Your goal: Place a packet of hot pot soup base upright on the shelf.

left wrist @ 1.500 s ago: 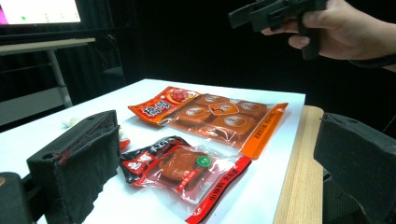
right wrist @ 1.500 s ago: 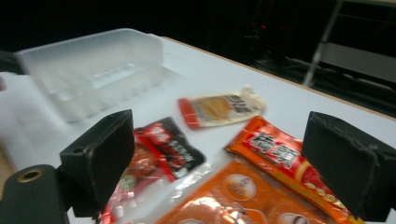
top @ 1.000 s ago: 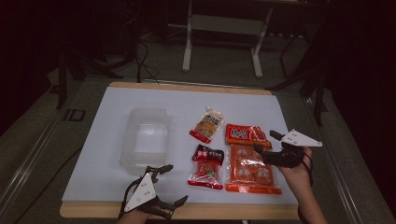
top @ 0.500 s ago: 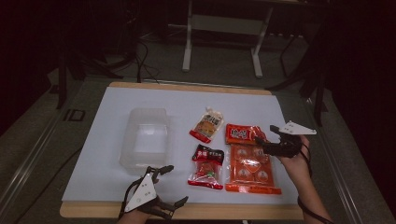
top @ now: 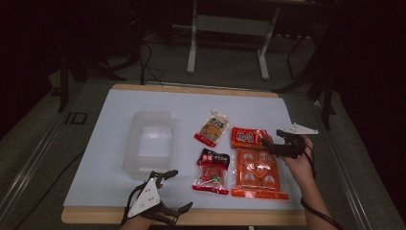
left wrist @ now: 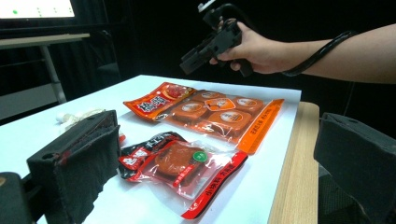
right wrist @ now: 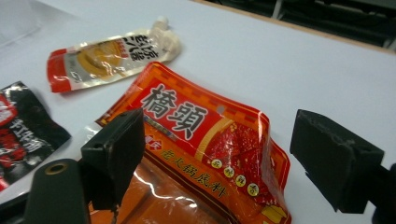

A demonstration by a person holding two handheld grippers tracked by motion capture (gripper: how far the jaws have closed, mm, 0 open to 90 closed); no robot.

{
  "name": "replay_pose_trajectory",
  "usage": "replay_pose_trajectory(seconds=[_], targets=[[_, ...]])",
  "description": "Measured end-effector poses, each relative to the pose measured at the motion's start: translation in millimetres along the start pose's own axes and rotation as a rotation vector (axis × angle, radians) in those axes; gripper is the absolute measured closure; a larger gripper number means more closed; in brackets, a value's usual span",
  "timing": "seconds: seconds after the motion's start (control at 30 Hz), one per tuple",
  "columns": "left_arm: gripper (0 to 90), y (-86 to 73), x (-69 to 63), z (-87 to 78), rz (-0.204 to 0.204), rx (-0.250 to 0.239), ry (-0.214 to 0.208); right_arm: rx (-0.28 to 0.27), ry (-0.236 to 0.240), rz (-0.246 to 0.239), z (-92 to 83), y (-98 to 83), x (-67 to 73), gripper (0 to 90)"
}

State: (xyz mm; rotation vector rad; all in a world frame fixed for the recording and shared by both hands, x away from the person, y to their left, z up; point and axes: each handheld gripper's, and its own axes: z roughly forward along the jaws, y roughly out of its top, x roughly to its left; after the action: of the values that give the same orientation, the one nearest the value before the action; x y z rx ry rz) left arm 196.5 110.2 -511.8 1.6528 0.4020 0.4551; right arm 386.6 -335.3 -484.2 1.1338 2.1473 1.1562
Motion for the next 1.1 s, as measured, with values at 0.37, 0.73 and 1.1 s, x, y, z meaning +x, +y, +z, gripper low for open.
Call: replay_pose_trajectory(seconds=[0.37,0.73,1.1], targets=[[1.0,1.5,-3.3,1.0,0.011,0.011,-0.007,0.081,-0.041,0.033,28.9,-15.8,-10.5,15.9],[1.0,-0.7,-0.7,0.7,-0.013,0.01,-0.03,0.142,-0.051,0.067,49.2,-28.2,-23.4,10.0],[1.0,-2.2,-2.0,2.9,-0.011,0.028,-0.037,0.195,-0.017,0.104,52.8,-28.6,-22.0,18.5]])
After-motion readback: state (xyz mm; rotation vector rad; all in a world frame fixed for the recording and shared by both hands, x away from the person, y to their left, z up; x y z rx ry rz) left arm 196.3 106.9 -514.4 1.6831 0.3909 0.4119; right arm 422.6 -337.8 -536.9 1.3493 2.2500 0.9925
